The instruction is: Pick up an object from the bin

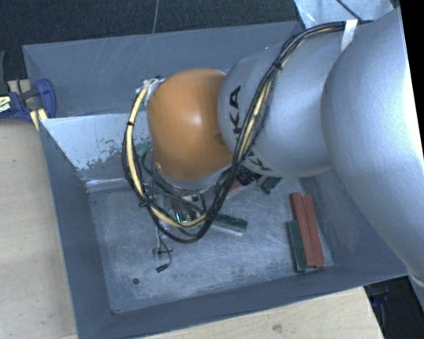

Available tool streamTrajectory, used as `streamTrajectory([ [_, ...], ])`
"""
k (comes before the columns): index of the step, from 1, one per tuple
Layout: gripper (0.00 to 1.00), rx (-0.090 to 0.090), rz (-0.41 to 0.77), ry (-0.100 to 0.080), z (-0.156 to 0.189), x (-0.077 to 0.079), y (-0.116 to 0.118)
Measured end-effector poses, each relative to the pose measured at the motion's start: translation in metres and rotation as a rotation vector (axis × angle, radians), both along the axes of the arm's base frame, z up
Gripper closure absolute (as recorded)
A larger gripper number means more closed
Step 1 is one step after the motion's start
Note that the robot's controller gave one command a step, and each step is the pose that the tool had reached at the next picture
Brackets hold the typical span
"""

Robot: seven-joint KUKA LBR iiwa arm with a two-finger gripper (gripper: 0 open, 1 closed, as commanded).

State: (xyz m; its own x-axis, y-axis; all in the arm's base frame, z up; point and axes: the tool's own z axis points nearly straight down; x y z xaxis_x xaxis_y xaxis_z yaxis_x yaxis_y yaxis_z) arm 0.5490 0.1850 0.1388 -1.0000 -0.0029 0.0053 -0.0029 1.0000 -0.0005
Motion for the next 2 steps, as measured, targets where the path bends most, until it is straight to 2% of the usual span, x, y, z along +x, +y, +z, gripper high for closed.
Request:
streamTrajectory([
  [1,0.00,0.002,-0.003,-0.008,0.004,0.002,-0.001],
  [2,0.00,0.001,0.035,-0.009,-0.039,0.028,-0.048],
])
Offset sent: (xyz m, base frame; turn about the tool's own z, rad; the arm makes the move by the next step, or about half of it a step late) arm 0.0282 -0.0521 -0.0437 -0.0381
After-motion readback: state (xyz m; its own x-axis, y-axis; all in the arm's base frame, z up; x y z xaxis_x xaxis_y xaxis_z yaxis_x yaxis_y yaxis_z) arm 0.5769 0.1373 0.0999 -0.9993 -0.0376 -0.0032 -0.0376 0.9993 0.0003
